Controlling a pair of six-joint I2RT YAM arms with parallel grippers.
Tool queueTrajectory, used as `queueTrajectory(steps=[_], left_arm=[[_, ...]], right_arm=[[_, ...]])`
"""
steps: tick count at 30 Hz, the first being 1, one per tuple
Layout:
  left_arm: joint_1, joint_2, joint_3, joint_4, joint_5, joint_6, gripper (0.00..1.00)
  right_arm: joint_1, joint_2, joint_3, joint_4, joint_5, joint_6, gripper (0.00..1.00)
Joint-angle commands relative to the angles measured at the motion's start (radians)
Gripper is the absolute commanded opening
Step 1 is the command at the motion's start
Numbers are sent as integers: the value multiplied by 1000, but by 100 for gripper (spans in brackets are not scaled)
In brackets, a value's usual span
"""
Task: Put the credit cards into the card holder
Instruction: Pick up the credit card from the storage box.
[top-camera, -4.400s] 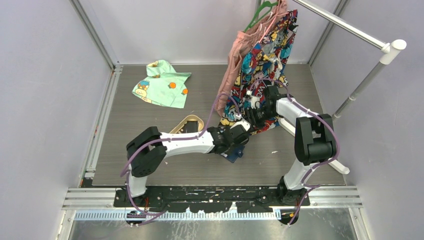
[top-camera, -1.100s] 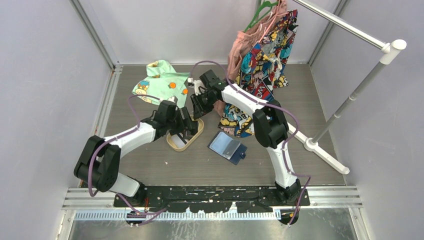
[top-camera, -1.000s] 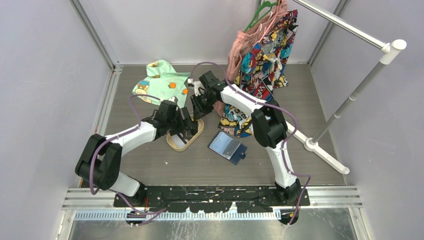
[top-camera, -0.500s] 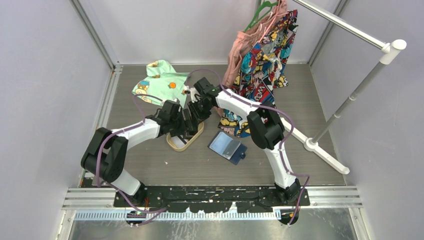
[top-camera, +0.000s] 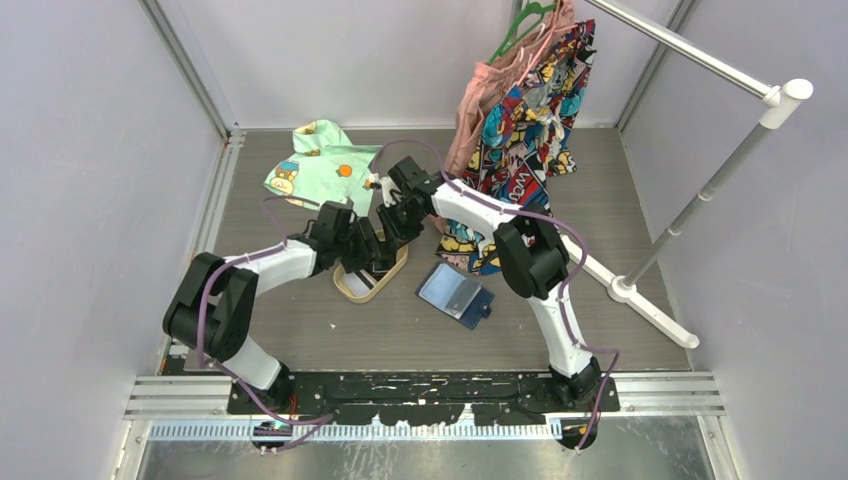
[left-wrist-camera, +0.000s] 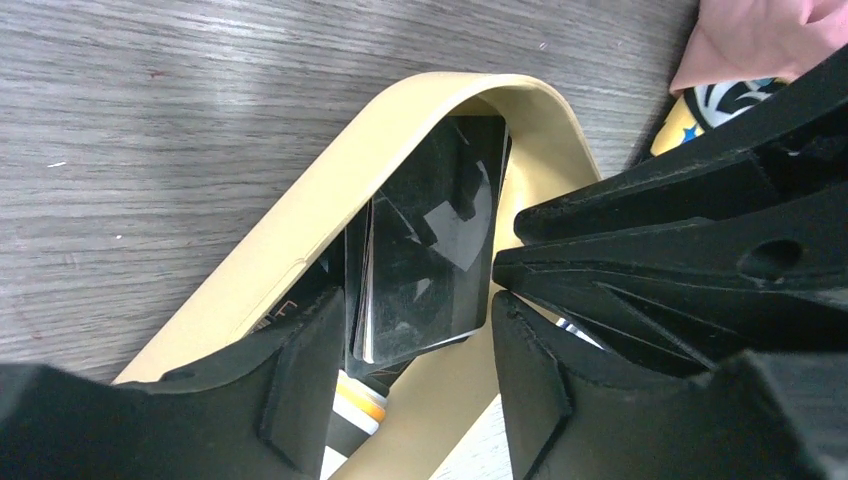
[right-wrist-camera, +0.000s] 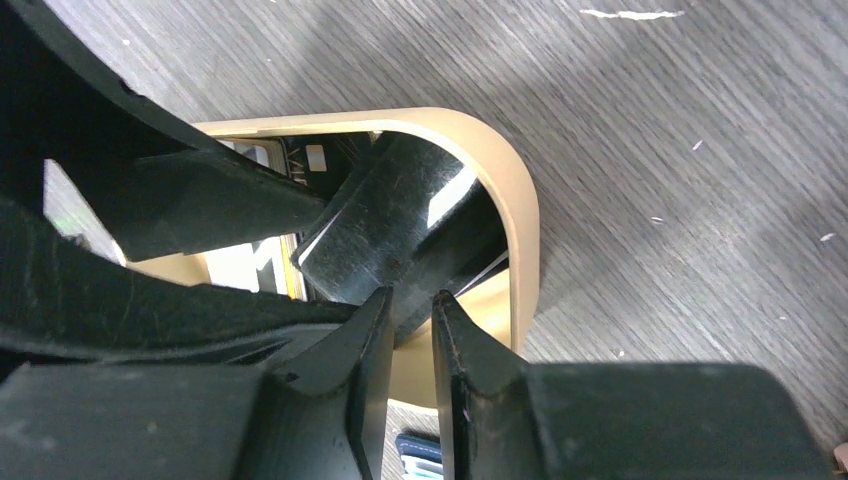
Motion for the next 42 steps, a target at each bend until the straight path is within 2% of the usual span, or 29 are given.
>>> queueTrajectory(steps=[1, 6, 11, 15, 22, 26, 36, 42], left_arm=[[14, -22, -49, 197, 91, -98, 55], [14, -1, -76, 305, 126, -153, 52], [13, 18, -92, 394, 138, -195, 45], [13, 45, -112, 505, 162, -240, 43], [12, 95, -109, 578, 191, -273, 42], [7, 130, -97, 631, 219, -293, 35], [-11, 189, -45, 616, 232, -292, 23], [-43, 213, 72, 411, 180, -210, 33]], right_arm=[[-3, -103, 13, 24, -122, 30, 27], [-29, -151, 47, 19, -174, 43, 27], [-64, -174, 30, 15, -153, 32, 27], [-84, -178, -6, 25, -117, 29, 28], [-98, -191, -38, 35, -91, 27, 28], [-105, -197, -42, 37, -86, 28, 28], [-125, -202, -64, 37, -32, 22, 29], [-132, -213, -74, 39, -23, 21, 29]])
